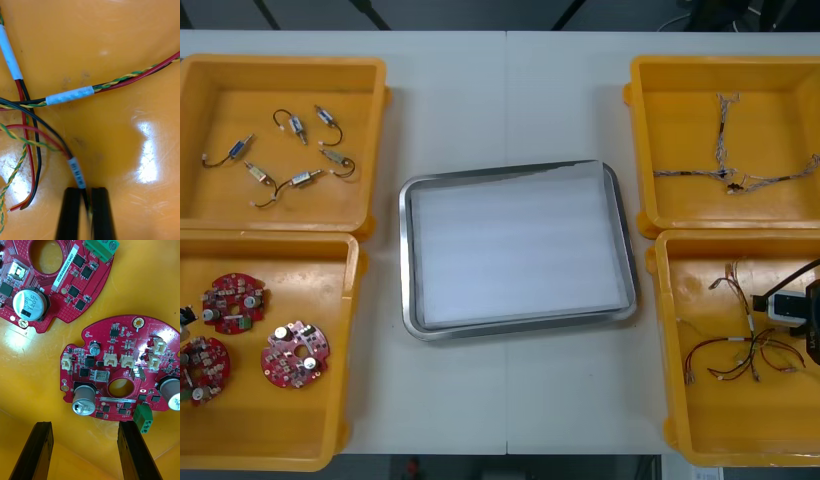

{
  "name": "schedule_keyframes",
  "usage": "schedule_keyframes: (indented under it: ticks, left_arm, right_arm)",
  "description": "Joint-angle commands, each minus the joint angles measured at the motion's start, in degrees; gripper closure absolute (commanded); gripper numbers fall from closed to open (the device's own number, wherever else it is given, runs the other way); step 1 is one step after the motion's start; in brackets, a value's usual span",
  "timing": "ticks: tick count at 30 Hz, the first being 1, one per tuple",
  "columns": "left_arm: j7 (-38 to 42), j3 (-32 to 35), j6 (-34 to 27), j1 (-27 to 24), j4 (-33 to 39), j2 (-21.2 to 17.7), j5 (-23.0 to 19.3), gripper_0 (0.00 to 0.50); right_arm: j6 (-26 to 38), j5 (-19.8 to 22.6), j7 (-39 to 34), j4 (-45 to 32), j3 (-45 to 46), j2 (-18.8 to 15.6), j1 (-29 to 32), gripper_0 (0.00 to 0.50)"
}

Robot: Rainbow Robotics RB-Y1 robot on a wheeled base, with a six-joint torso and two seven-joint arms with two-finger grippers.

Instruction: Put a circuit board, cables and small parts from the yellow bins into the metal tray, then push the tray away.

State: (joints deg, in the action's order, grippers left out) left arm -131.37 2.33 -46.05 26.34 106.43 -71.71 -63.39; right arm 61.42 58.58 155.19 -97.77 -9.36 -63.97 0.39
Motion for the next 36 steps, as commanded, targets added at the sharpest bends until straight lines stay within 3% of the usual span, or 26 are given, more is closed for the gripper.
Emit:
schedule_keyframes:
  ticks: [1,17,28,36]
  left_arm:
    - [-5.48,-0.66,0.61,-1.11,0.88,0.78,0.37,0.0]
    - [-4.95,-0.66,1.49,-1.55,1.32,2.36,0.64,0.0]
    - [-4.51,-2.15,4.74,-1.55,1.32,2.36,0.81,0.0]
    - [-4.51,-2.24,4.74,-1.55,0.71,2.28,1.52,0.0]
  right_arm:
    - [-0.43,0.57,-0.19,0.38,-0.48,1.31,-0.92,0.5]
    - [1.42,2.41,-0.19,0.03,0.4,1.31,-3.3,0.5]
    - [10.74,4.7,-0.19,-4.1,7.52,1.39,-3.3,0.5]
    - [18.47,11.64,-0.19,-4.19,12.96,1.31,-3.3,0.5]
